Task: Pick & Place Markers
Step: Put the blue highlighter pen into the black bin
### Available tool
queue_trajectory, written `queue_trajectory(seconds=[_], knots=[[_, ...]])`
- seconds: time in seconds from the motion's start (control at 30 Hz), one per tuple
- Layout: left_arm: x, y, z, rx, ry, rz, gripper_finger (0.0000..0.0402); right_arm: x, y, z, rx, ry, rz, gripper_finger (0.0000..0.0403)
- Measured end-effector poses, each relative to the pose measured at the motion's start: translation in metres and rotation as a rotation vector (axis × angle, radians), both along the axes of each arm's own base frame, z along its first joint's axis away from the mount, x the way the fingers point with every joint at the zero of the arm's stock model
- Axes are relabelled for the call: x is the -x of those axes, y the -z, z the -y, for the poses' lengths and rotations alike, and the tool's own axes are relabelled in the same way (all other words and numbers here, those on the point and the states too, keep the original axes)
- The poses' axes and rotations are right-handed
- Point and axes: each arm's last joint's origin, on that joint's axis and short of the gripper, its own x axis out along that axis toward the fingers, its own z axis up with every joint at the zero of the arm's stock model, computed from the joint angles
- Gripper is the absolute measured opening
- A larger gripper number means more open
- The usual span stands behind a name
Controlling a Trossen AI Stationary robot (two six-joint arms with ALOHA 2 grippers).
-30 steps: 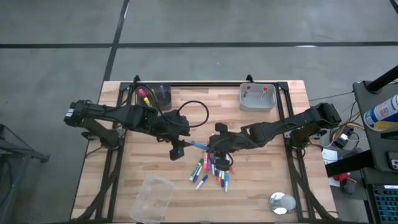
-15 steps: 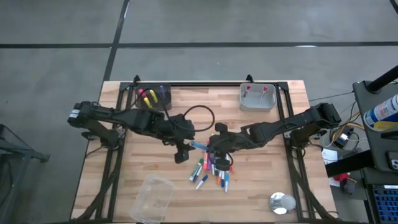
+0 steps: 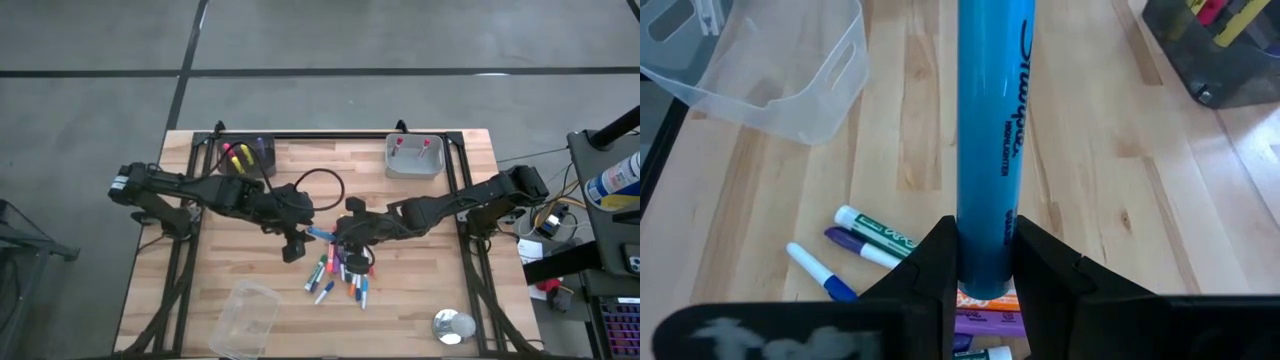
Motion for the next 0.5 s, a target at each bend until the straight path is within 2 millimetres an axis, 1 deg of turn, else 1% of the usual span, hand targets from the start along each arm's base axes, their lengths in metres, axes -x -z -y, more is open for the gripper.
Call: queue_trajectory(seconds=[0.17, 0.5], knots=[[0.0032, -0.0064, -0.0006, 0.004, 0.0, 0.022, 0.0204, 0.0, 0.0, 0.0, -0.001, 0.001, 0.0, 0.0073], [0.003, -0.0034, -0.0005, 0.0, 0.004, 0.012, 0.0166, 0.0, 0.0, 0.0, -0.003, 0.002, 0.0, 0.0073]])
